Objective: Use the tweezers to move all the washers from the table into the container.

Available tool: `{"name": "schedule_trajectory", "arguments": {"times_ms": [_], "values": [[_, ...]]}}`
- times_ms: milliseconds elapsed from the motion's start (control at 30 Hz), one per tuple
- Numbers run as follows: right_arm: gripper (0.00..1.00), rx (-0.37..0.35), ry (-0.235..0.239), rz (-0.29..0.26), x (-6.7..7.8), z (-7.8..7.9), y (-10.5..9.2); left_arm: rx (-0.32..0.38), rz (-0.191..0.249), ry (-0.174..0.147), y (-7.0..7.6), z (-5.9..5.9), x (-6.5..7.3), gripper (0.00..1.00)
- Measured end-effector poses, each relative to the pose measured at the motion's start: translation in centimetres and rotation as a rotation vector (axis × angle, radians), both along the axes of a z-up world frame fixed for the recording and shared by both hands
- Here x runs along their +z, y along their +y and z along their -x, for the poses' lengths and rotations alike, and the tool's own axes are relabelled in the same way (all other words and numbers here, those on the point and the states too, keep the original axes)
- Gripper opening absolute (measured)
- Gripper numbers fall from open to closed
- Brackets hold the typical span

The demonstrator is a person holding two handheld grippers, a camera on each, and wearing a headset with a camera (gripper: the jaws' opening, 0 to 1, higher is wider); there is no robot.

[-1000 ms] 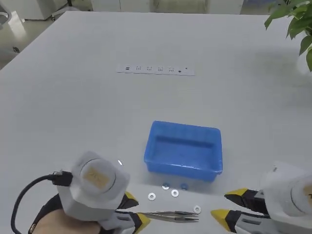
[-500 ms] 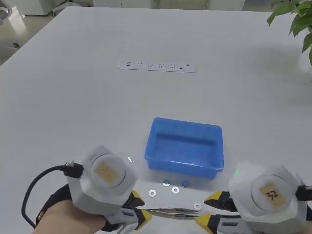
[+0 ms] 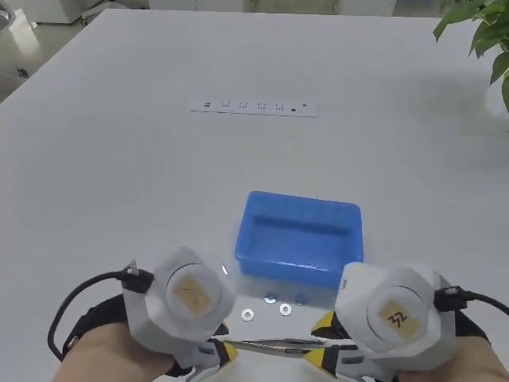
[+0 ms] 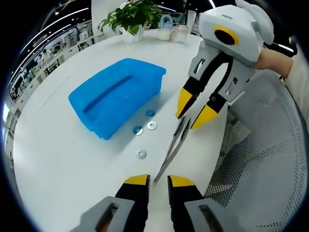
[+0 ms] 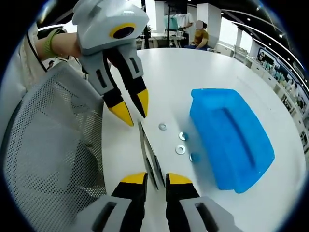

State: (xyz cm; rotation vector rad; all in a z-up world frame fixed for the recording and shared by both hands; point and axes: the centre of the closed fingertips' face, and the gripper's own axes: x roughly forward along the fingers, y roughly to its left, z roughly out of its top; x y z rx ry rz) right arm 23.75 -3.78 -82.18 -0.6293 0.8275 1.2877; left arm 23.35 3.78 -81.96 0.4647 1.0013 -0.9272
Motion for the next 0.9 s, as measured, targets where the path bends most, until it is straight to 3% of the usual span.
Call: {"name": "schedule_trajectory", "arguments": {"times_ms": [200,333,400,600,767,900], "values": [[0.09,0.053,-0.02,0.026,-0.6,0.3,0.4,-0.041,-0.002,-0.007,-0.4,0.1,-0.3,0.08],[0.09,0.04,-0.005,0.01,-0.8,0.1,0.4,-0.059,0.008,0.006,-0.6,0.4,-0.7,0.06],[0.08,0.033,-0.002,0.001,-0.7,0.0,0.4,-0.091,0.01,-0.015,-0.8,0.2,-0.7,0.03],[0.07,0.002,0.015,-0.034,-0.6,-0.1,0.3,-0.123,0.014,-0.009,-0.8,0.5,-0.8,0.0],[0.08,-0.021,0.021,-0.07,-0.4,-0.3,0.1,-0.122,0.081,-0.036,-1.1,0.3,1.2,0.0],[0.08,-0.019,0.0,-0.095,0.0,-0.5,-0.1,-0.145,0.13,-0.088,-2.2,0.0,4.0,0.0]]}}
